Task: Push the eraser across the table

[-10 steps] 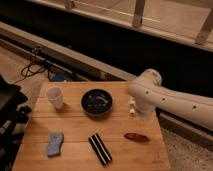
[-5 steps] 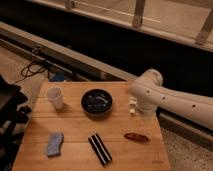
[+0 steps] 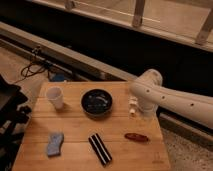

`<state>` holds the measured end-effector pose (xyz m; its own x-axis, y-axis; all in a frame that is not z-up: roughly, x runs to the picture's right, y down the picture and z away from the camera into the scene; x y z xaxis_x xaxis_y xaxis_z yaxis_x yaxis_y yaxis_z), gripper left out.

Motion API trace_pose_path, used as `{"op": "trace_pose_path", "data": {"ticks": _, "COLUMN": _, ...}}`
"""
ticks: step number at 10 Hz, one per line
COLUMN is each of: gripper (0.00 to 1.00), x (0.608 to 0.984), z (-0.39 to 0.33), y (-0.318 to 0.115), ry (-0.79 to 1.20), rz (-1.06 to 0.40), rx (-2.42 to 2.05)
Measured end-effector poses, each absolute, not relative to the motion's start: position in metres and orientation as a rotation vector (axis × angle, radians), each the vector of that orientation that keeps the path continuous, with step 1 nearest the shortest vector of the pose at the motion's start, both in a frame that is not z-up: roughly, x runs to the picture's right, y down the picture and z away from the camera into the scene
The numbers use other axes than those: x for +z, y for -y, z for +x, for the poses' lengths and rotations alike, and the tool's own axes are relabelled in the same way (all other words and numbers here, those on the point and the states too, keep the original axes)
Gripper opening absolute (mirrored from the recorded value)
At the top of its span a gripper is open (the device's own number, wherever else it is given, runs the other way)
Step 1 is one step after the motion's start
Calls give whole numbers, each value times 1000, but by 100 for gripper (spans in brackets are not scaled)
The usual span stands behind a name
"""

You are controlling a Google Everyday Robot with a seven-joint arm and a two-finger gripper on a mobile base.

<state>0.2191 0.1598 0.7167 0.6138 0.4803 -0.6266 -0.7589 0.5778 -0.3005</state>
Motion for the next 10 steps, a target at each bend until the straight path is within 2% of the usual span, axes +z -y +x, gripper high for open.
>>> {"op": "trace_pose_path", "data": {"ticks": 5, "gripper": 13, "x": 724, "z": 151, "y": -167, "ry": -415, "rz": -664, "rx": 672}}
{"op": "trace_pose_path", "data": {"ticks": 10, "gripper": 13, "x": 720, "z": 55, "y": -189, "ry": -217, "rz": -839, "rx": 587}}
